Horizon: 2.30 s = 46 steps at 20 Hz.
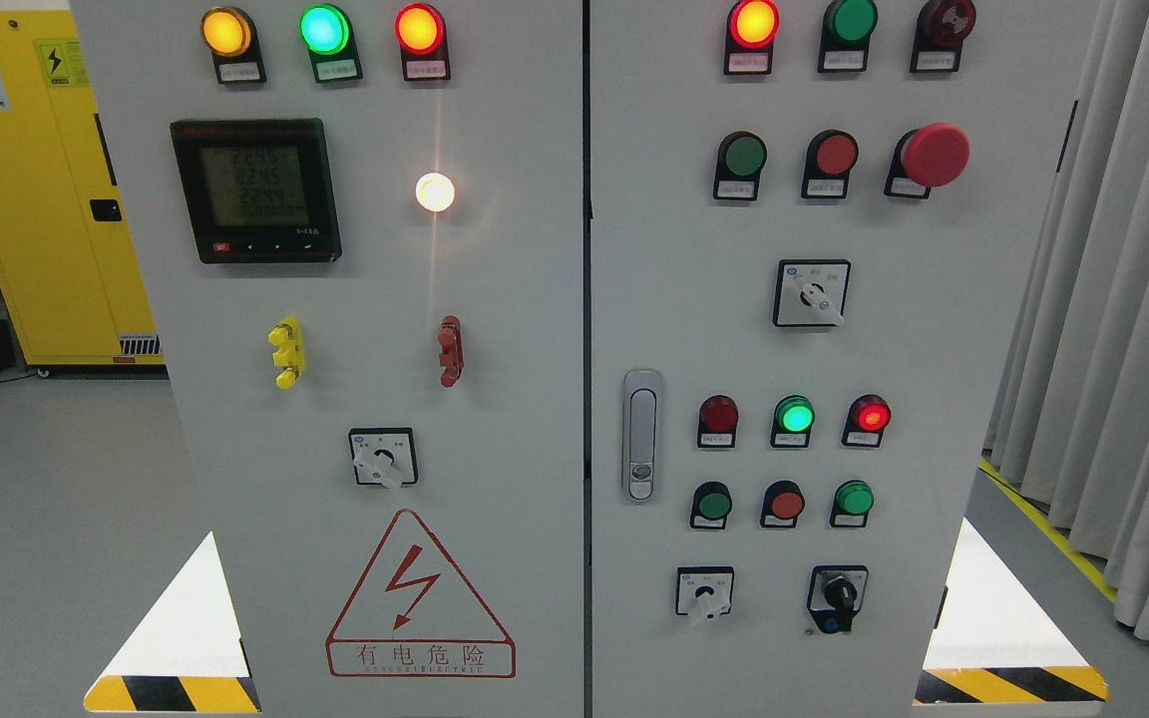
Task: Press green start button
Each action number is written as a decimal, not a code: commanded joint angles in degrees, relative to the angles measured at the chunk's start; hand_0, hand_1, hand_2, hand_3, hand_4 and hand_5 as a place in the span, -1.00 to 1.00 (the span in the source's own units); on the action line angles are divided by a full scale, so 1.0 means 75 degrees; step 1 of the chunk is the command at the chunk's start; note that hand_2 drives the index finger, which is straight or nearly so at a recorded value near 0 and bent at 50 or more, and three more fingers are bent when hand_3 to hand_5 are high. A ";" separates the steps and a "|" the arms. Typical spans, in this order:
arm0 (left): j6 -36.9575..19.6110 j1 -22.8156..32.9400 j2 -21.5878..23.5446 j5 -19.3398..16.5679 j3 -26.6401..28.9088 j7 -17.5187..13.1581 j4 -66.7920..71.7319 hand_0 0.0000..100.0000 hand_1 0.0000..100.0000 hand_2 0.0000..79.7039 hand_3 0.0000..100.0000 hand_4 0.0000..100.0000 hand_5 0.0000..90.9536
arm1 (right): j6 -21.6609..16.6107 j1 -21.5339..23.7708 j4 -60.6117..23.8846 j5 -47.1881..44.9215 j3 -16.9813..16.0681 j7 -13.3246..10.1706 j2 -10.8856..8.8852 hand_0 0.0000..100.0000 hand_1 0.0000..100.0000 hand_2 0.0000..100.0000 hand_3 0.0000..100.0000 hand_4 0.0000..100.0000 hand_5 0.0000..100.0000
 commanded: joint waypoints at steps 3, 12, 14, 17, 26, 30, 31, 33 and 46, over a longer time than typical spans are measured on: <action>-0.0006 -0.0223 -0.0184 0.0000 -0.0001 -0.0036 -0.0200 -0.76 0.11 -1.00 -1.00 -1.00 -1.00 | 0.0043 0.0617 -0.5074 0.0055 0.0649 0.0065 0.0500 -0.72 -0.21 -1.00 -1.00 -1.00 -1.00; -0.0006 -0.0223 -0.0371 0.0000 -0.0001 -0.0036 -0.0200 -0.76 0.11 -1.00 -1.00 -1.00 -1.00 | -0.0016 0.0945 -0.9094 0.0055 0.1294 0.0358 0.0888 -0.72 -0.13 -1.00 -0.90 -0.76 -1.00; -0.0006 -0.0223 -0.0465 0.0000 0.0011 -0.0036 -0.0200 -0.76 0.11 -1.00 -1.00 -1.00 -1.00 | -0.0039 0.1062 -0.9880 0.0067 0.1528 0.0370 0.0829 -0.71 -0.12 -1.00 -0.75 -0.64 -0.97; -0.0006 -0.0223 -0.0524 0.0000 -0.0001 -0.0025 -0.0200 -0.76 0.11 -1.00 -1.00 -1.00 -1.00 | -0.0028 0.1284 -1.1273 0.0218 0.1880 0.0847 0.0817 -0.70 -0.11 -1.00 -0.63 -0.53 -0.84; -0.0006 -0.0211 -0.0840 0.0000 -0.0001 -0.0036 -0.0200 -0.76 0.11 -1.00 -1.00 -1.00 -1.00 | -0.1724 0.0971 -1.2883 0.1823 0.1881 0.2081 0.0736 -0.66 -0.08 -1.00 -0.41 -0.37 -0.57; -0.0006 -0.0211 -0.0957 0.0000 -0.0012 -0.0036 -0.0200 -0.76 0.11 -1.00 -1.00 -1.00 -1.00 | -0.2370 0.0245 -1.3001 0.2468 0.1729 0.2034 0.0653 -0.64 -0.07 -1.00 -0.37 -0.32 -0.51; 0.0006 -0.0211 -0.0958 -0.0011 -0.0024 -0.0036 -0.0211 -0.76 0.11 -1.00 -1.00 -1.00 -1.00 | -0.2511 0.0010 -1.3024 0.2667 0.1636 0.2011 0.0618 -0.63 -0.07 -1.00 -0.35 -0.30 -0.48; 0.0006 -0.0211 -0.0958 -0.0023 -0.0024 -0.0036 -0.0211 -0.76 0.11 -1.00 -1.00 -1.00 -1.00 | -0.2803 -0.0435 -1.3013 0.3170 0.1495 0.1941 0.0606 -0.62 -0.06 -1.00 -0.29 -0.19 -0.36; -0.0006 -0.0211 -0.0958 -0.0012 -0.0024 -0.0036 -0.0211 -0.76 0.11 -1.00 -1.00 -1.00 -1.00 | -0.2992 -0.2078 -1.2720 0.5012 0.1412 0.0850 0.0536 -0.34 0.19 -1.00 0.49 0.46 0.70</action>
